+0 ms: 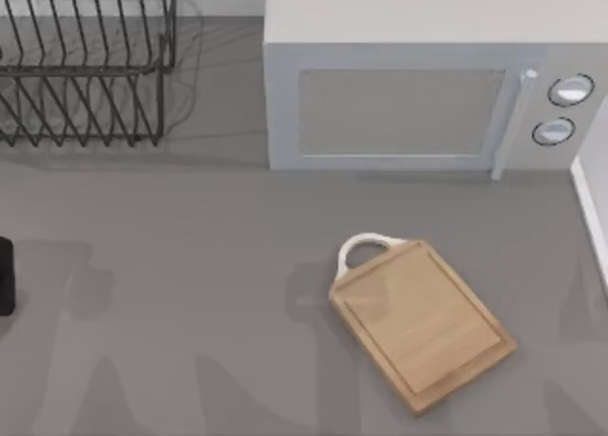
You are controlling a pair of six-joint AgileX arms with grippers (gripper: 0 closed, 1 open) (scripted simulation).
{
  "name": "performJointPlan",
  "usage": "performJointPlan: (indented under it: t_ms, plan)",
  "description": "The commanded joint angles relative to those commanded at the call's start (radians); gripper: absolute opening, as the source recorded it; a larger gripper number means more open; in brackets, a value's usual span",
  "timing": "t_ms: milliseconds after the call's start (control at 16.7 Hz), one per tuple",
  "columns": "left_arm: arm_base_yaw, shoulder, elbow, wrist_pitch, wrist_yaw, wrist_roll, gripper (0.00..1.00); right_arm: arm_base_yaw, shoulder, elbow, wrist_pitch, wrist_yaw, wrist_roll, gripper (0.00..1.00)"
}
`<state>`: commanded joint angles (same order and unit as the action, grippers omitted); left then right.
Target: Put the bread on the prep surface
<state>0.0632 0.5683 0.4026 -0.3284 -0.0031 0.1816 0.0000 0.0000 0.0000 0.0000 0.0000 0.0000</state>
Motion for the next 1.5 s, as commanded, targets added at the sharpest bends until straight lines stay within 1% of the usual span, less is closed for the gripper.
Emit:
performJointPlan:
  t_ms: [420,600,780,960,1200,1380,1500]
  plan:
    - [0.064,0.686,0.407,-0.368,0.002,0.189,1.00,0.000,0.000,0.000,0.000,0.000,0.000,1.00]
    - [0.086,0.909,0.556,-0.497,0.002,0.257,1.00,0.000,0.000,0.000,0.000,0.000,0.000,1.00]
    - [0.104,1.080,0.672,-0.588,0.002,0.309,1.00,0.000,0.000,0.000,0.000,0.000,0.000,1.00]
    - [0.113,1.170,0.737,-0.637,0.001,0.337,1.00,0.000,0.000,0.000,0.000,0.000,0.000,1.00]
    - [0.114,1.179,0.746,-0.642,0.001,0.340,1.00,0.000,0.000,0.000,0.000,0.000,0.000,1.00]
    - [0.111,1.186,0.732,-0.623,0.001,0.338,1.00,0.000,0.000,0.000,0.000,0.000,0.000,1.00]
    - [0.113,1.212,0.703,-0.570,0.002,0.339,1.00,0.000,0.000,0.000,0.000,0.000,0.000,1.00]
